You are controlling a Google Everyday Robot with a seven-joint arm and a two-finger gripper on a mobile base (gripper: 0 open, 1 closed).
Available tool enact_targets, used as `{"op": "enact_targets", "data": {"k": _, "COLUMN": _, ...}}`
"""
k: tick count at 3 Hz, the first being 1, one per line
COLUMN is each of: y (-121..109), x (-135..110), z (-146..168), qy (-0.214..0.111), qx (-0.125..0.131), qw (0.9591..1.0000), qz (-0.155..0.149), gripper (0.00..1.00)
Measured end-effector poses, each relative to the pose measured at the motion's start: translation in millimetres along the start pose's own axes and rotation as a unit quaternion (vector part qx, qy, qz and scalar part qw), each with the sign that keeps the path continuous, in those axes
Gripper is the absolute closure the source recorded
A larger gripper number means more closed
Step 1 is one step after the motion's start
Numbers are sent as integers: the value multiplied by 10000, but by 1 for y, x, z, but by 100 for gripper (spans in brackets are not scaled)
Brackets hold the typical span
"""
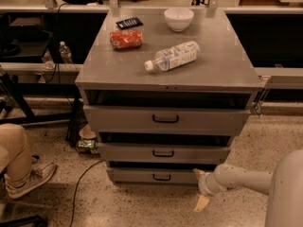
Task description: Open bottom drawer
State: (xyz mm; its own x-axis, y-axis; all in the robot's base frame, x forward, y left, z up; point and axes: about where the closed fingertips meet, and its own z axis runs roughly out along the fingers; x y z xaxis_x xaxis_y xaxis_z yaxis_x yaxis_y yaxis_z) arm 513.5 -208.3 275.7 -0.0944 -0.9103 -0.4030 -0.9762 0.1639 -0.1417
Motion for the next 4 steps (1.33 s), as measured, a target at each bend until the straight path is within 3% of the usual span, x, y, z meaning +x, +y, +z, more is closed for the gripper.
{"op": "enact_targets", "data": {"k": 2, "y": -38, "x": 19, "z": 51, "qy": 110, "qx": 212, "qw": 9997, "qz": 2, "gripper": 0}}
{"op": "enact_targets", "data": {"k": 4, "y": -73, "x": 34, "z": 88, "qy": 239, "qx": 648, "qw": 9973, "qz": 234, "gripper": 0}}
